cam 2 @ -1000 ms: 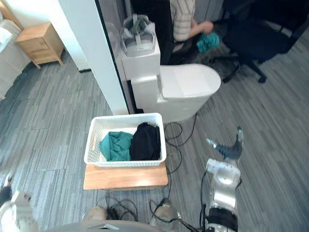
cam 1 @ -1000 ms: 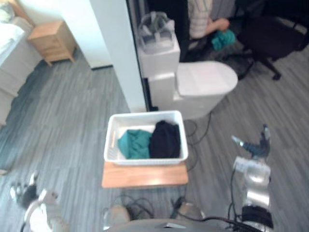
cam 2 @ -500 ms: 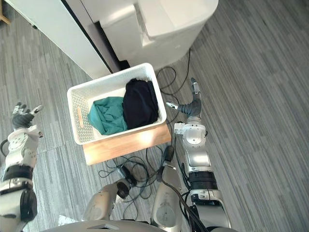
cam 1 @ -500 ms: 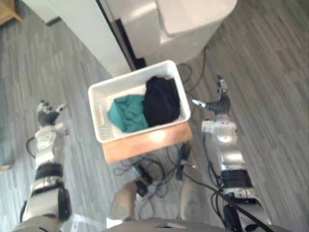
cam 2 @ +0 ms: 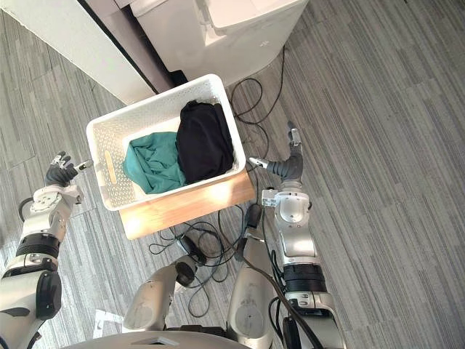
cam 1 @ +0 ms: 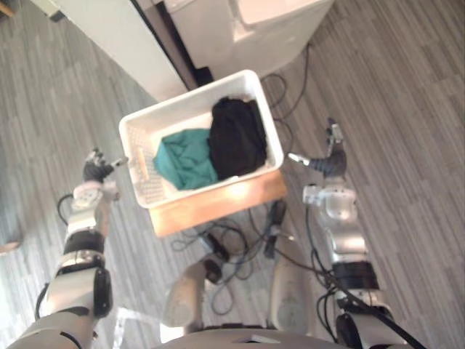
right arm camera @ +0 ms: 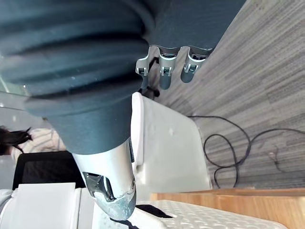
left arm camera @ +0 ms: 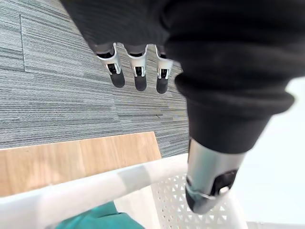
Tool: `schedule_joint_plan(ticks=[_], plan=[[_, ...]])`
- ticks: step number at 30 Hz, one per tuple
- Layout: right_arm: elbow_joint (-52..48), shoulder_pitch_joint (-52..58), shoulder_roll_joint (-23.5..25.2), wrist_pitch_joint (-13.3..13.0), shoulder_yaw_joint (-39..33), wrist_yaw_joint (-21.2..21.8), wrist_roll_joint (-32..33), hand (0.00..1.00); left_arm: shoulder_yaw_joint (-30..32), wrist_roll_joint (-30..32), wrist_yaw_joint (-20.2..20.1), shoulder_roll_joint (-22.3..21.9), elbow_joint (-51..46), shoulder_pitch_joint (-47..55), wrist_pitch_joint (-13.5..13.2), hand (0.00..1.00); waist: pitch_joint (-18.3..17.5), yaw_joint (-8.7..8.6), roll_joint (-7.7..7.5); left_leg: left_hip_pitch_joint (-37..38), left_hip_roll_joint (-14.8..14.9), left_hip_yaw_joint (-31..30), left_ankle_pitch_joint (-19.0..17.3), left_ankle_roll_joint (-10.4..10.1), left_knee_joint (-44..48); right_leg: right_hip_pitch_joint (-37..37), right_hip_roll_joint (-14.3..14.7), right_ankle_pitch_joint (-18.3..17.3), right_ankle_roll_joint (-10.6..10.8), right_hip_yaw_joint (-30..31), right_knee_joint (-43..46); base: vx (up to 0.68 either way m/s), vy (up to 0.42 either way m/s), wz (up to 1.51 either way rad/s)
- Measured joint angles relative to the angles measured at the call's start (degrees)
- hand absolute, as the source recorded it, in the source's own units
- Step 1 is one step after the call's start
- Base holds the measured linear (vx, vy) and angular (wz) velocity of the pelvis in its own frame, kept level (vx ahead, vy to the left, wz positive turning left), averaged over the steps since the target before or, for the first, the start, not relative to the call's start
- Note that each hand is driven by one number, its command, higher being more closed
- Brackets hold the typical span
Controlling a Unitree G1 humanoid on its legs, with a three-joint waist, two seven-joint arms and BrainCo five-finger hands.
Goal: Pick up the laundry basket with both hands and put the clothes into the washing machine.
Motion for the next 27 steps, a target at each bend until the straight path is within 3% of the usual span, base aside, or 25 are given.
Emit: schedule_joint_plan(ticks=[10, 18, 20, 23, 27], plan=[[-4.09, -1.46, 0.0, 0.72, 0.17, 1.41, 0.1, 0.0, 0.39, -0.73, -0.54, -8.92, -1.05, 4.49, 1.72, 0.0, 2.64, 0.17, 0.54, -2.02, 1.7, 2.58, -0.85, -0.03, 1.79, -2.33, 1.62, 1.01, 0.71, 0.77, -1.36, 0.04, -0.009, -0.12], [-4.18, -5.42, -2.65, 0.65, 0.24, 1.38, 0.73, 0.0, -1.09, -4.54, -0.78, -3.76, 3.07, 1.24, 0.17, 0.0, 3.09, 0.19, -0.14, -5.56, 4.15, 4.39, -1.42, -0.1, 4.91, -3.69, 4.48, 4.67, 0.7, 2.04, -7.05, 0.01, -0.015, -0.17], [-4.33, -6.17, -2.57, 0.37, 0.13, 1.28, 1.95, 0.0, -0.24, -4.52, -0.72, -3.64, 3.56, 1.77, -1.51, 0.0, 3.4, 0.31, -0.61, -6.14, 4.33, 4.39, -1.55, 0.13, 5.0, -3.66, 4.75, 5.5, 0.52, 1.91, -8.41, -0.01, -0.016, -0.07], [-8.54, -4.76, -2.52, -0.71, -0.65, -0.44, 3.56, 0.0, 4.93, -3.67, 0.5, -7.06, 3.08, 5.01, -6.56, 0.0, 3.5, 0.44, -0.77, -6.79, 4.56, 4.47, -1.81, 0.56, 5.19, -3.57, 5.08, 6.09, 0.5, 1.66, -10.03, 0.04, -0.006, -0.05], [-13.52, -4.65, -5.81, -2.83, -2.75, -1.16, 3.77, 0.0, 5.42, -2.95, 1.44, -6.45, 3.09, 8.45, -7.22, 0.0, 3.46, 0.61, -0.84, -7.54, 5.5, 4.41, -2.42, 0.45, 6.93, -3.4, 5.86, 6.83, 0.74, 1.62, -11.13, 0.07, -0.007, -0.03]])
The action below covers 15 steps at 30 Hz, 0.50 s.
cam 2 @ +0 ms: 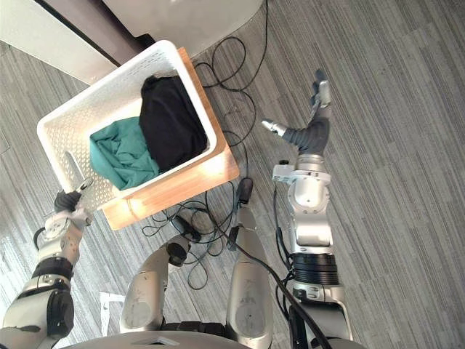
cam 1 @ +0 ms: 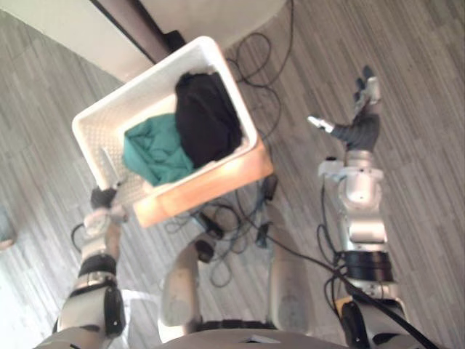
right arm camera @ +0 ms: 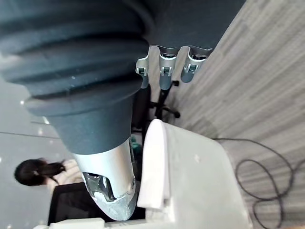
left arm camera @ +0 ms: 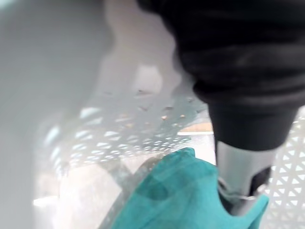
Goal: Pick up the laundry basket with both hands and put the clothes into the washing machine.
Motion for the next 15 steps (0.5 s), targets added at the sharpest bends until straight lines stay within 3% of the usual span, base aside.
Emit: schedule_joint_plan(ticks=[1, 2, 3, 4, 5, 9, 15], plan=[[-0.05, -1.14, -1.55, 0.0, 0.02, -0.09, -0.02, 0.0, 0.09, 0.76, 0.05, 1.41, 0.04, -0.38, 1.02, 0.0, -0.02, -0.01, -0.2, -0.27, 0.42, 0.0, -0.13, -0.32, 0.63, 0.07, 0.3, 0.44, -0.31, 0.05, -0.36, 0.07, -0.01, -0.05], [-0.04, -3.33, -3.15, 0.02, 0.09, 0.09, -0.2, 0.0, -0.54, 1.07, -0.1, 4.53, 0.47, -2.35, 4.17, 0.0, 0.01, -0.01, -0.72, -0.59, 0.94, 0.03, -0.28, -0.51, 1.46, 0.11, 0.65, 0.91, -0.43, 0.12, -0.84, 0.06, -0.013, -0.04], [-0.04, -4.72, -3.66, 0.02, 0.04, 0.32, -0.2, 0.0, -1.04, 1.65, -0.17, 6.5, 1.41, -4.27, 5.55, 0.0, 0.03, -0.03, -1.04, -0.84, 1.11, 0.02, -0.29, -0.51, 1.78, 0.06, 0.77, 1.11, -0.52, 0.12, -1.04, 0.04, -0.02, -0.06], [0.06, -7.74, -3.92, 0.03, 0.04, 0.77, -0.21, 0.0, -3.06, 2.23, -0.16, 11.13, 3.03, -8.25, 7.52, 0.0, 0.05, -0.14, -2.07, -1.48, 1.5, 0.1, -0.3, -0.49, 2.39, -0.32, 0.95, 1.59, -0.68, 0.17, -1.36, 0.02, -0.025, -0.04], [0.49, -10.67, -3.87, 0.06, 0.02, 0.82, -0.17, 0.0, -3.24, 3.2, -0.19, 13.81, 3.01, -12.44, 7.87, 0.0, 0.55, -0.34, -3.07, -1.86, 1.76, 0.07, -0.29, -0.41, 2.83, -0.45, 1.05, 2.0, -0.75, 0.21, -1.58, 0.0, 0.0, 0.0], [2.09, -17.97, -3.87, 0.1, -0.05, 1.15, 3.21, 0.0, -2.61, 4.66, -0.24, 14.2, 1.05, -20.79, 8.0, 0.0, 0.59, -0.41, -3.61, -3.74, 2.14, 0.35, -0.69, 0.3, 4.3, -1.94, 0.86, 3.13, -0.89, 0.33, -1.82, 0.03, 0.007, -0.02], [7.47, -20.85, -4.27, 1.5, 1.83, 4.0, 10.95, 0.0, -2.55, 4.1, -2.62, 11.99, -0.18, -21.76, 8.9, 0.0, 0.59, 0.1, -3.61, -3.92, 3.23, 0.71, -1.19, 0.26, 5.36, -2.16, 1.27, 3.27, -0.89, 0.08, -1.27, 0.08, -0.002, -0.04]])
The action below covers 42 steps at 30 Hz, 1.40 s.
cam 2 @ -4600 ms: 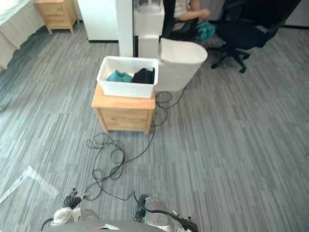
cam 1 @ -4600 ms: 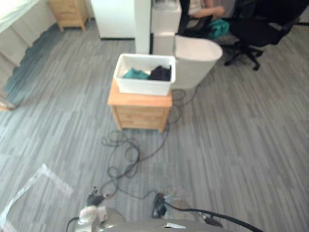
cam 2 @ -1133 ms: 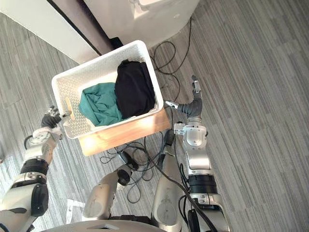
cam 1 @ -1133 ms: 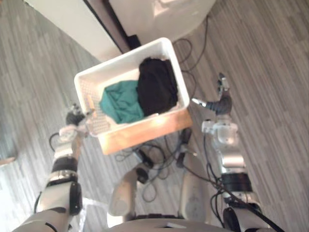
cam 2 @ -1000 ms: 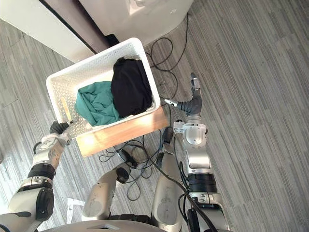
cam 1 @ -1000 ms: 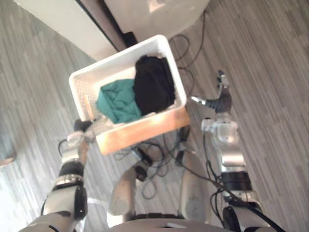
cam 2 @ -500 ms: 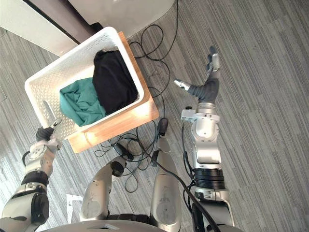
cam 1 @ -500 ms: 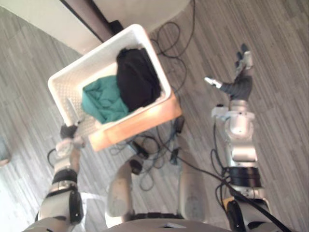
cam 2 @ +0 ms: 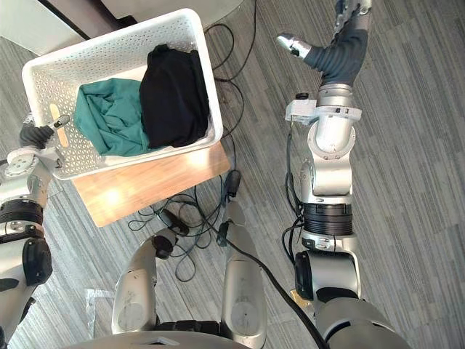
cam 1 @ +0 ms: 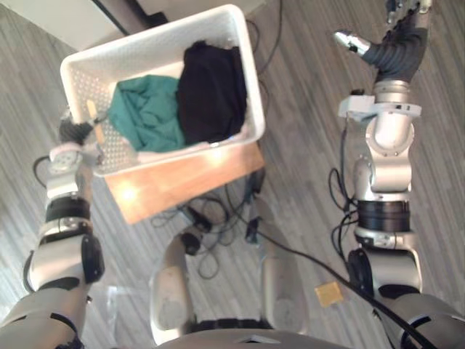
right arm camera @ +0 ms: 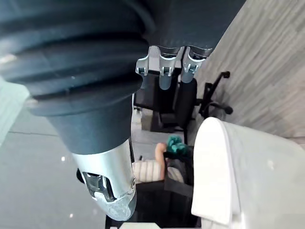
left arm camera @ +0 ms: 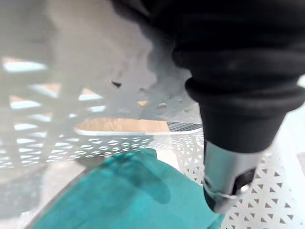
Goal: Pick up the laundry basket with both hands and put the clothes into the washing machine.
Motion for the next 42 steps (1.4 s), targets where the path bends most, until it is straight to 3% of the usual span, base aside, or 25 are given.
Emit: schedule_joint_plan(ticks=[6, 14, 27, 42], plan=[[9.0, -2.83, -0.08, 4.85, 2.92, 4.7, 3.01, 0.0, -1.05, -0.11, -0.53, -0.88, 0.3, -3.23, 0.16, 0.0, 0.0, 0.81, -0.01, -1.91, 1.26, -1.79, -0.37, 0.02, 1.94, 0.09, -0.02, 0.0, 0.0, -1.6, 0.16, 0.04, -0.017, 0.1], [16.18, -2.54, -0.21, 8.28, 4.96, 9.16, 5.01, 0.0, -6.71, -0.08, -1.33, -0.85, 0.24, -4.49, 0.13, 0.0, 0.0, 1.43, -0.01, -2.71, 1.43, -4.01, -0.22, 0.11, 2.53, 1.19, -0.32, 0.08, -0.11, -3.46, 0.0, 0.05, -0.008, 0.12], [20.08, -3.06, -3.17, 9.99, 8.74, 15.83, 4.99, 0.0, -9.14, 0.1, -1.7, -0.72, -4.99, -2.65, 0.1, 0.0, -0.01, 1.9, -0.01, -4.86, 0.86, -5.53, 0.2, 0.45, 2.65, 1.15, -0.32, 1.62, -0.4, -4.46, -2.51, 0.05, -0.006, 0.04], [22.38, -7.22, -2.8, 11.16, 5.6, 16.65, -1.72, 0.0, -7.86, 1.57, -1.65, -2.19, -9.7, -0.94, 1.43, 0.0, -0.01, 2.92, 0.0, -6.87, 1.18, -6.85, 0.19, 0.8, 4.0, 1.14, 0.16, 2.93, -0.61, -4.76, -4.38, 0.03, -0.003, 0.02]])
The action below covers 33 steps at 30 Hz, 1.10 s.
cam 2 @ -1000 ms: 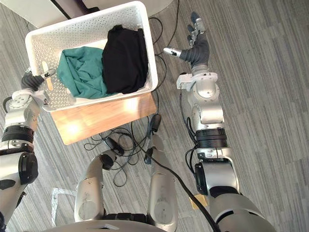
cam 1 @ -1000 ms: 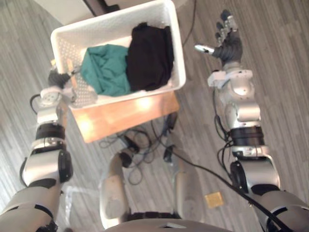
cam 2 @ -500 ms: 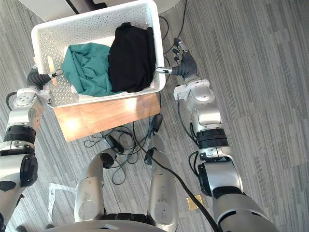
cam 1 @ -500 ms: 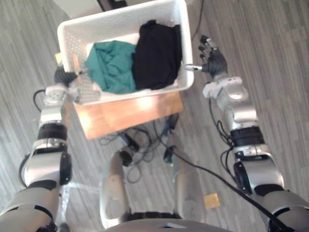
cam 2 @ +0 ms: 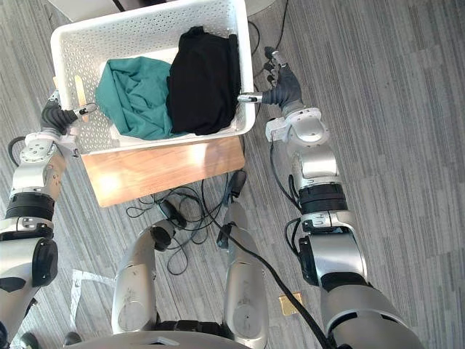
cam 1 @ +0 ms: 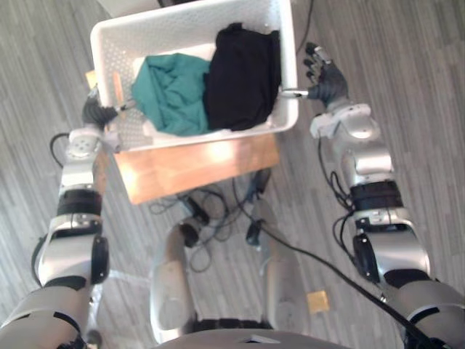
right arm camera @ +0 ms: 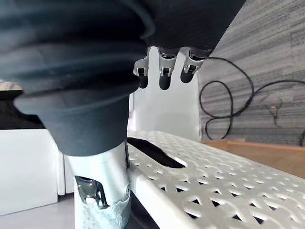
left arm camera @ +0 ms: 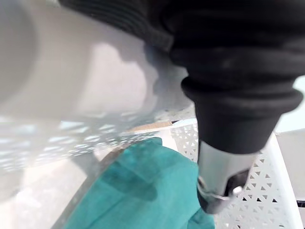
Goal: Pick up the laundry basket with both hands and put the clothes into the washing machine.
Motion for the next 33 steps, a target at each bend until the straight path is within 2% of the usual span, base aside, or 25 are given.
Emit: schedule_joint_plan(ticks=[5, 10, 14, 18, 20, 23, 24, 25, 33], plan=[[0.04, -2.89, 0.45, 0.84, -2.29, 0.06, -5.15, 0.0, 1.54, 0.83, 0.11, -1.04, -2.32, 0.69, 0.92, 0.0, 0.0, 0.07, 0.0, -0.99, 0.2, -0.09, -0.08, 0.1, 0.79, -0.5, 0.17, 0.61, -0.14, 0.03, -0.67, 0.02, -0.001, 0.0], [0.23, -4.69, 0.48, 1.28, -2.16, 0.5, -7.41, 0.0, 3.65, 2.2, 0.17, -3.02, -4.61, 1.08, 1.63, 0.0, 0.0, 0.18, 0.0, -1.72, 0.53, -0.11, -0.35, 0.43, 1.76, -0.48, 0.58, 1.38, -0.1, 0.12, -1.69, 0.03, -0.005, -0.02], [1.59, -5.31, 0.57, 2.21, -1.44, 3.87, -11.53, 0.0, 3.52, 4.58, 0.3, -3.79, -7.38, 1.82, 2.44, 0.0, 0.0, 0.33, 0.0, -2.26, 0.85, -0.74, -0.53, 0.59, 2.17, -0.36, 0.74, 1.38, -0.11, -0.1, -1.8, 0.01, -0.002, 0.02], [6.28, -6.39, 1.08, 2.41, -1.13, 5.28, -12.07, 0.0, 3.16, 5.54, 0.35, -5.32, -9.3, 1.66, 2.75, 0.0, -0.01, 0.32, 0.02, -3.4, 1.09, -2.33, -0.51, 0.66, 2.84, -0.07, 0.73, 1.41, -0.15, -1.42, -1.95, 0.01, -0.001, 0.15], [8.38, -6.48, 1.12, 2.56, -1.19, 5.9, -14.16, 0.0, 2.43, 7.22, 0.2, -5.32, -10.73, 1.86, 4.08, 0.0, -0.01, 0.55, 0.02, -3.49, 0.96, -2.69, -0.4, 0.73, 2.73, 0.14, 0.64, 1.47, -0.23, -1.67, -2.19, 0.01, 0.006, 0.08], [11.41, -6.47, 1.05, 2.63, -1.26, 7.77, -14.36, 0.0, 1.2, 8.08, 0.01, -5.29, -11.99, 1.69, 4.52, 0.0, -0.03, 0.5, 0.05, -3.87, 0.28, -3.62, 0.13, 0.89, 2.15, 0.7, 0.57, 1.81, -0.66, -2.51, -3.27, 0.01, -0.001, 0.13], [11.62, -6.43, 0.98, 2.63, -1.26, 8.07, -14.53, 1.0, 0.98, 8.45, -0.04, -5.29, -12.44, 1.69, 4.72, 0.0, -0.04, 0.46, 0.07, -4.03, 0.14, -3.83, 0.34, 0.86, 1.9, 0.71, 0.51, 1.87, -0.68, -2.69, -3.46, 0.02, -0.008, 0.22], [11.71, -6.44, 0.99, 2.51, -1.29, 8.38, -14.59, 1.0, 0.96, 8.68, -0.16, -5.29, -13.21, 1.5, 4.79, 1.0, -0.04, 0.35, 0.07, -4.57, -0.18, -4.4, 0.73, 0.99, 1.6, 0.59, 0.44, 2.02, -0.75, -3.06, -3.82, 0.01, -0.004, 0.19], [12.01, -7.74, 0.53, 2.09, -3.31, 9.21, -16.27, 1.0, 1.16, 10.44, -0.44, -4.84, -13.18, -1.89, 6.62, 1.0, -0.05, 1.33, 0.08, -5.96, -1.06, -4.77, 2.27, 0.57, -0.36, -1.1, 0.04, 1.86, -0.85, -3.18, -4.09, 0.0, -0.002, 0.06]])
